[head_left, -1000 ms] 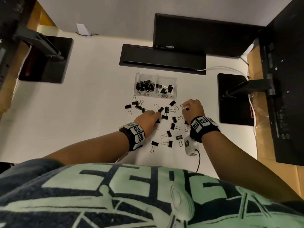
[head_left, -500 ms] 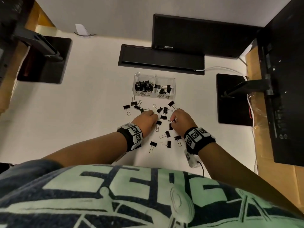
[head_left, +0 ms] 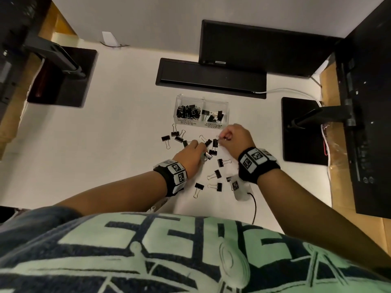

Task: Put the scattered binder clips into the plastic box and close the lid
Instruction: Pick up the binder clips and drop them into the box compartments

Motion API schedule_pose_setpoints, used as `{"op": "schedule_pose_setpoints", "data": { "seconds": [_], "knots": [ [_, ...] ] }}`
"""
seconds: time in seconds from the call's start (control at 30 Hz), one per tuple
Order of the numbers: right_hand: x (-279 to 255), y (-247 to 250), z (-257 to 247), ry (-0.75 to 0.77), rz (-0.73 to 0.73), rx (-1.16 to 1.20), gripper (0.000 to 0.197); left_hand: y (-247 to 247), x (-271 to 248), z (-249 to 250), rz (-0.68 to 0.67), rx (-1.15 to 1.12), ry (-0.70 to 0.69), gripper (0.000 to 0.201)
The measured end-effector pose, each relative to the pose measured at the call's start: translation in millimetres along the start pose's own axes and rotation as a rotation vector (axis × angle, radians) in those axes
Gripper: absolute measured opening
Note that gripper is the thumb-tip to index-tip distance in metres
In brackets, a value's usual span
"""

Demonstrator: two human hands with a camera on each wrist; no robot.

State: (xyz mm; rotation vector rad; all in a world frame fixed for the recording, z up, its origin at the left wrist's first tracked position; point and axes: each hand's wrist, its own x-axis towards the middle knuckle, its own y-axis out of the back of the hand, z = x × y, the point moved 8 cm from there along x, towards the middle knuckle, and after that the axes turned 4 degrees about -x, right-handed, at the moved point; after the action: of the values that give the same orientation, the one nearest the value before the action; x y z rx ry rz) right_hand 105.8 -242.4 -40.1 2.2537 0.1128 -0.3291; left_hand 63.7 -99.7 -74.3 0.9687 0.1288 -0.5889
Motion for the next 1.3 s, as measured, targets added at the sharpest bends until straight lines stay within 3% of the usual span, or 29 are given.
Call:
{"op": "schedule_pose_setpoints", "data": {
  "seconds": [0.13,0.33,0.43,0.53,0.73,0.97,1.1,1.3],
  "knots": [
    [31,23,-27,0.003,0.118,0.095,0.012,-4,0,1,-0.010,-0.061,0.003,0.042],
    [44,30,-38,0.028,0.154,0.084,0.024,-5,3,5,-0.006,-0.082,-0.046,0.058],
    [28,23,-37,0.077,0.130,0.024,0.015,-7,5,2,-0.031,-0.103,-0.028,0.046],
    [8,-5,-24,0.084,-0.015,-0.087,0.012,-7,5,3,-0.008,-0.054,-0.048,0.046],
    [-20,-53,6,0.091,-0.248,-0.298,0.033,-5,9,1,0.016,-0.106,-0.021,0.036],
    [-25,-58,9,0.071,-0.200,-0.290,0.025,-9,13,2,0.025,-0.165,0.073,0.026],
    [-24,-57,8,0.078,-0.196,-0.291,0.021,-12,12,4,-0.001,-0.168,0.089,0.034],
    [-29,-53,11,0.115,-0.158,-0.323,0.021,6,13,0,0.096,-0.216,0.076,0.020]
  ]
}}
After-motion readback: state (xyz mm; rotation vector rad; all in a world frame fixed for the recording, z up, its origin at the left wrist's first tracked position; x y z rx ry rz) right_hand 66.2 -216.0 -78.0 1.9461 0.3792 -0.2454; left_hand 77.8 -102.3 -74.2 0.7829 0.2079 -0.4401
